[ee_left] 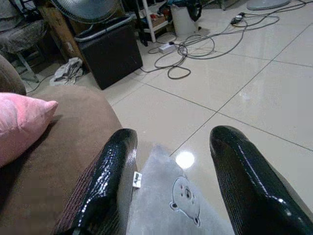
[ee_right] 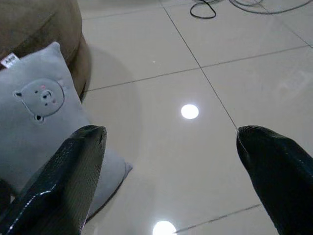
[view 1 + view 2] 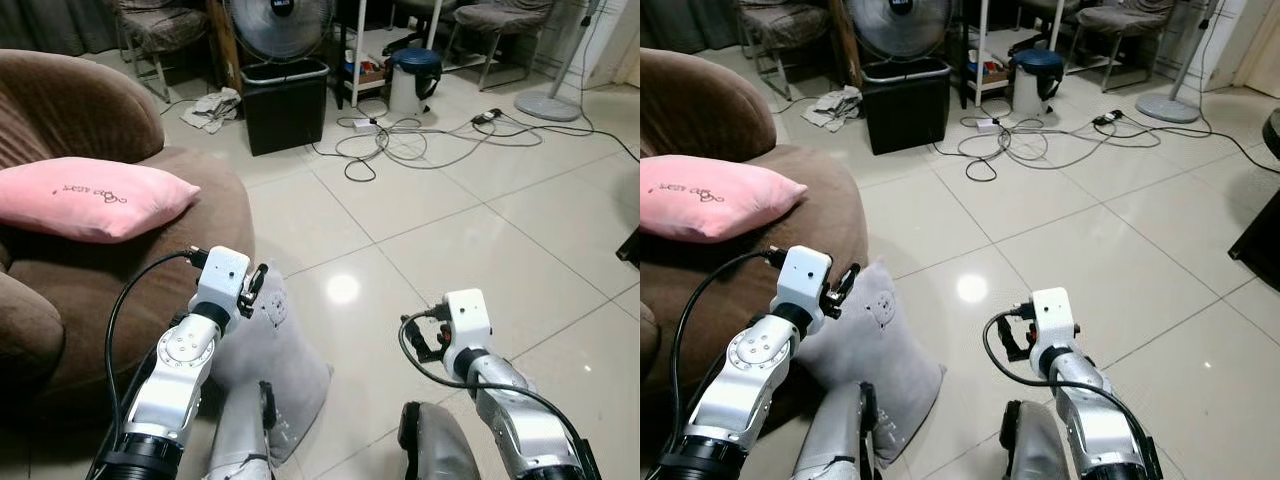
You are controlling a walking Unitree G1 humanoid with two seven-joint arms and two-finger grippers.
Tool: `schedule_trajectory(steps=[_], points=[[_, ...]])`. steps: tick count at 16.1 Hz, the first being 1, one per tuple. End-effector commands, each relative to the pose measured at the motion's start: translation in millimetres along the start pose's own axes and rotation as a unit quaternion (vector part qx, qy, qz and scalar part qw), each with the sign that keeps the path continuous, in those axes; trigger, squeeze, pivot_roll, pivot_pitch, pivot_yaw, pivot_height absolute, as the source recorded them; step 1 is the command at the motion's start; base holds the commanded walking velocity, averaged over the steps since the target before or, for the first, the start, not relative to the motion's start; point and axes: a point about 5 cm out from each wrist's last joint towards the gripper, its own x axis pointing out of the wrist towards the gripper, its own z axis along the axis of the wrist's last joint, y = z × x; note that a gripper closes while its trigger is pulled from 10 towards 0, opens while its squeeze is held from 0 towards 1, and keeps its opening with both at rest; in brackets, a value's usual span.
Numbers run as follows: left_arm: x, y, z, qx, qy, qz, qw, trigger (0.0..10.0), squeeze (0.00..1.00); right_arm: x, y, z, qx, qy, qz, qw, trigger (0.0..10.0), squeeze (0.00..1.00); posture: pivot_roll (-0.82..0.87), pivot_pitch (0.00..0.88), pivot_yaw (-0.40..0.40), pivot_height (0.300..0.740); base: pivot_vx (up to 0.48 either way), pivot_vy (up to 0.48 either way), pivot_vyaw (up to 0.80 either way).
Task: Move the pillow to the sofa from floor
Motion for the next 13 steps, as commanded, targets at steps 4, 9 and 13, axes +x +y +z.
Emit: schedule_trajectory(steps=[4,9,13], points=[[0.4,4.3,-8,-0.014,0.024,0.022,0.999,10.0,0.00,0.5,2.1,3,-0.001,-0.013,0.005,1.000,10.0,0.00,0.05,0.000,0.002,0.533,0.000,0.000,0.00],[12.8,36.6,-46,-0.191,0.120,0.128,0.966,10.0,1.00,7.6,9.1,14,-0.017,-0.025,0.034,0.999,10.0,0.00,0.05,0.000,-0.015,0.533,0.000,0.000,0.00],[13.2,52.9,-77,-0.325,0.188,0.230,0.898,10.0,1.00,6.7,6.7,25,-0.053,-0.033,0.054,0.997,10.0,0.00,0.00,0.000,-0.045,0.533,0.000,0.000,0.00]])
